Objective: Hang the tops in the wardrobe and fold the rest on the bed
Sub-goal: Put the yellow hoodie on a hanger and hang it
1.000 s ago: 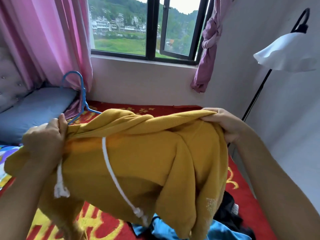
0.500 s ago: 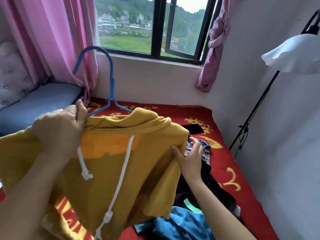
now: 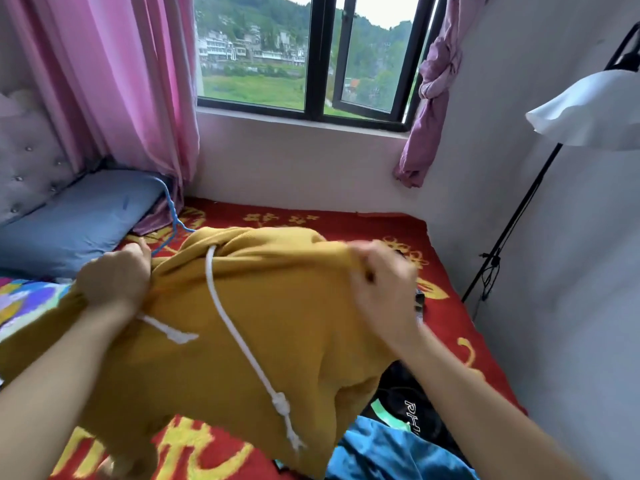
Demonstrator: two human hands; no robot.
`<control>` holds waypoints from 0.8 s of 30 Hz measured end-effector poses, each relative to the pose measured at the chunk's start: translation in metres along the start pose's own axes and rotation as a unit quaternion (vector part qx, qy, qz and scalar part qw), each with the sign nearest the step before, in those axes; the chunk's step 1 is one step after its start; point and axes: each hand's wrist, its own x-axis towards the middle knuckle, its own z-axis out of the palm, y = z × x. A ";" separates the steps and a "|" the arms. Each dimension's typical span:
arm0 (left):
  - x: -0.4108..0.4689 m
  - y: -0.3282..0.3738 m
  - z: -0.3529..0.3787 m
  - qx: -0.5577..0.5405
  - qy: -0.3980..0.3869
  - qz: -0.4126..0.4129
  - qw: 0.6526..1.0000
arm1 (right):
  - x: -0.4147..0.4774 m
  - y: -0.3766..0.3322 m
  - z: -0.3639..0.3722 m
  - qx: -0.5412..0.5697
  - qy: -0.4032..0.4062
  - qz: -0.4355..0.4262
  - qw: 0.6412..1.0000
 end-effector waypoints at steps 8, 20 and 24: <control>0.006 0.008 -0.018 -0.096 0.028 0.010 0.995 | -0.031 0.025 -0.002 -0.013 -0.368 0.175 0.913; 0.007 0.015 -0.059 -0.091 0.093 0.065 0.989 | -0.010 0.060 0.029 0.211 -0.376 0.371 0.823; 0.008 0.000 -0.060 -0.086 0.098 0.083 0.988 | 0.009 0.066 0.017 0.161 -0.398 0.309 0.849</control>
